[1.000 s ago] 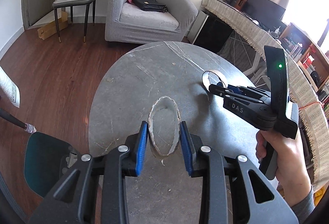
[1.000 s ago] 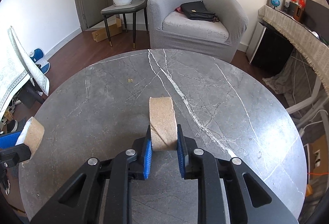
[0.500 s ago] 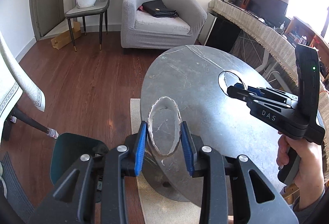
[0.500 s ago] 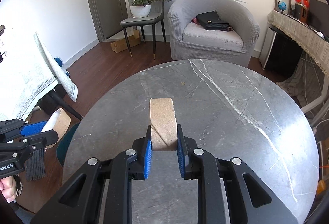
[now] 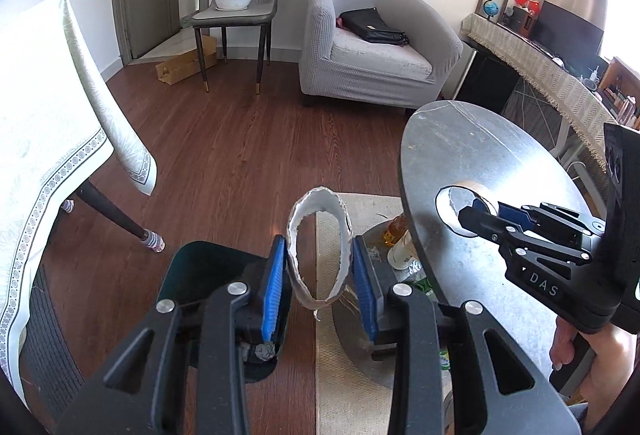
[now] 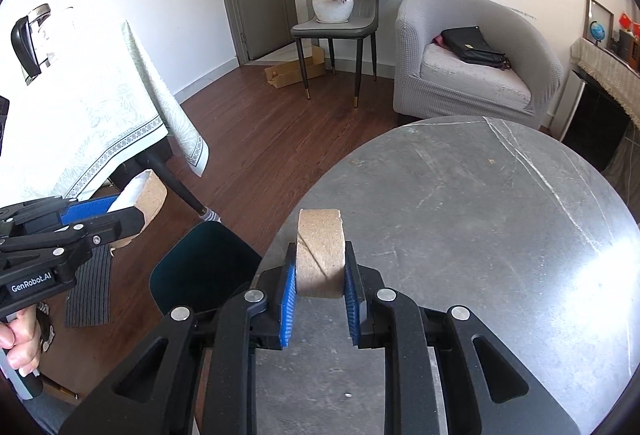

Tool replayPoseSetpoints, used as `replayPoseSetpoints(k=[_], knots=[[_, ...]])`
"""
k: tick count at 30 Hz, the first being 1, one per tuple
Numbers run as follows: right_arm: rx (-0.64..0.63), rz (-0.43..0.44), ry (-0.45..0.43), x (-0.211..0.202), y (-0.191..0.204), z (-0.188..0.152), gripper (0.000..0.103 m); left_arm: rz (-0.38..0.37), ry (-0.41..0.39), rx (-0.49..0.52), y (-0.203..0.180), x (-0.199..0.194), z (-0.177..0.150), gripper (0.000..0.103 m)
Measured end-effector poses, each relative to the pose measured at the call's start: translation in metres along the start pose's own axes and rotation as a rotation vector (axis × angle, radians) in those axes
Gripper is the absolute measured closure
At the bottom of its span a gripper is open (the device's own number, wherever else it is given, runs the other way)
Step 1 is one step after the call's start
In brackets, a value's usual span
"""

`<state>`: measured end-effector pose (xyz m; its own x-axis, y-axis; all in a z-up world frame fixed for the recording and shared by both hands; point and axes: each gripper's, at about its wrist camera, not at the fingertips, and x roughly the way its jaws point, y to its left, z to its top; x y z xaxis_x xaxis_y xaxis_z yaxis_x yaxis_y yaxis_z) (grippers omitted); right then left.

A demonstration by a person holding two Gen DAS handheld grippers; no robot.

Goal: Collect trash
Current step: 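Carry the cardboard ring and tan roll over the green trash bin with both grippers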

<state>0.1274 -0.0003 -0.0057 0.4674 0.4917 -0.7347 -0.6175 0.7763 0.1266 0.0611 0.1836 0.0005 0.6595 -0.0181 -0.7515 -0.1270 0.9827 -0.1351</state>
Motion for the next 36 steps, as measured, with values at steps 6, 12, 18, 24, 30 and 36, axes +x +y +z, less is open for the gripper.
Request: replayPoseSetpoints(k=[6,12,18,24,30,36], knots=[[-0.034,0.053,0.005,0.008,0.030,0.008,0.082,0.038,0.011,-0.015,0.027,0.006,-0.007,0.068],[-0.086,0.102,0.013,0.020,0.065,0.013,0.082,0.079,0.036,-0.034,0.059,0.014,-0.019,0.068],[-0.109,0.140,0.031,0.034,0.088,0.014,0.082,0.101,0.074,-0.086,0.090,0.030,-0.034,0.068],[-0.110,0.163,0.050,0.052,0.104,0.017,0.082,0.101,0.127,-0.105,0.103,0.052,-0.046,0.068],[-0.122,0.175,0.086,0.073,0.116,0.013,0.082,0.098,0.185,-0.132,0.120,0.080,-0.059,0.068],[-0.135,0.181,0.114,0.092,0.128,0.012,0.082,0.104,0.244,-0.144,0.134,0.097,-0.067,0.062]])
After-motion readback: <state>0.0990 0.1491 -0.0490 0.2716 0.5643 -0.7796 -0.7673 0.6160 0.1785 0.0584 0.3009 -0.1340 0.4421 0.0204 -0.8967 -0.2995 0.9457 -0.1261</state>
